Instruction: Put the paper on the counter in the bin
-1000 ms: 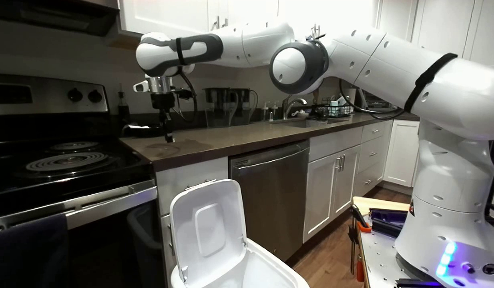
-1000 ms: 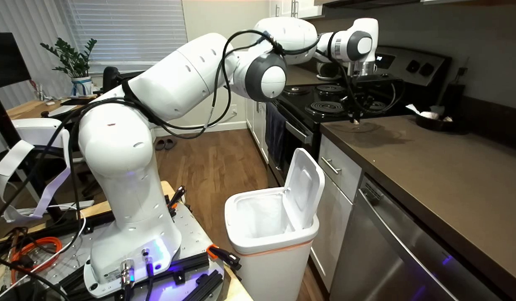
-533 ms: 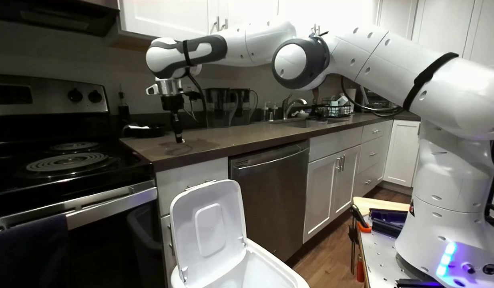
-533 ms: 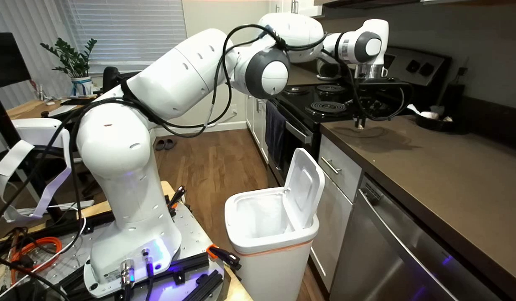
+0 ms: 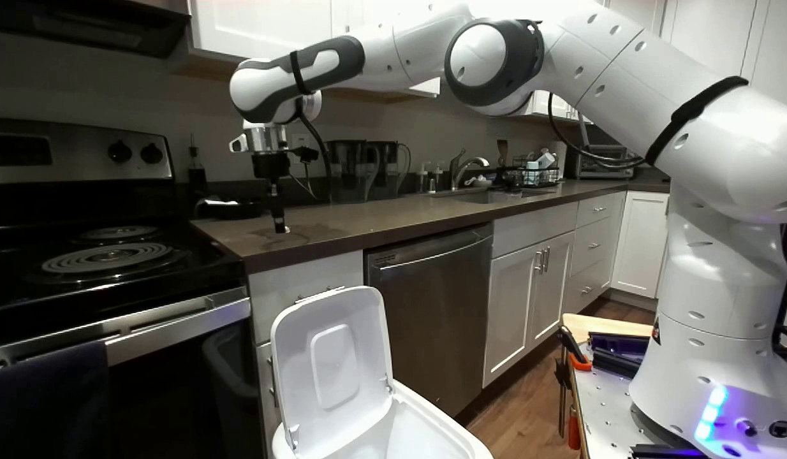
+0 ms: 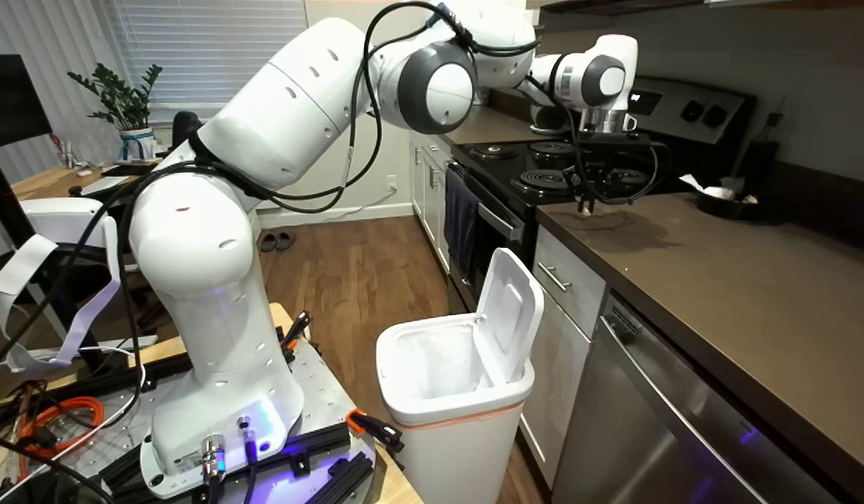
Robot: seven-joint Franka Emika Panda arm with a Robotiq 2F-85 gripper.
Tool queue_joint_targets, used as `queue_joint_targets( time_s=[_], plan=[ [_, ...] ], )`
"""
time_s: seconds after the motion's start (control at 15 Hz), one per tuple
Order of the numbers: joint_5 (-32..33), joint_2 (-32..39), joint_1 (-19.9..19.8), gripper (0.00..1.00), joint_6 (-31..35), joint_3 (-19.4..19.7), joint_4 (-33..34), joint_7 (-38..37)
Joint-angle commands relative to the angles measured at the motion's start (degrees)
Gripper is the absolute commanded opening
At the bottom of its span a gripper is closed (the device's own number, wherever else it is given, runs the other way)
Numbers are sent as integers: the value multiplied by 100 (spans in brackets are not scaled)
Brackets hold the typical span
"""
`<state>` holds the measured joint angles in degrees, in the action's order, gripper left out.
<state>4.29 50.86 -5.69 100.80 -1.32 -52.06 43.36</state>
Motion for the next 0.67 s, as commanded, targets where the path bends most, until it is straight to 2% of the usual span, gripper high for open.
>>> queue_joint_targets(
  time_s=[0.0, 0.07, 0.13, 0.33, 0.4, 0.6],
  plan=[
    [-105, -809, 21, 5, 848, -46, -1392, -474],
    [-62, -945, 24, 5, 1187, -55, -1657, -500],
    [12, -380, -2, 20, 651, -88, -755, -319],
    [13, -651, -3, 20, 984, -100, -1231, -379],
    [13, -691, -3, 5, 989, -100, -1283, -383],
    [39, -952, 30, 5, 1017, -32, -1678, -642]
  ],
)
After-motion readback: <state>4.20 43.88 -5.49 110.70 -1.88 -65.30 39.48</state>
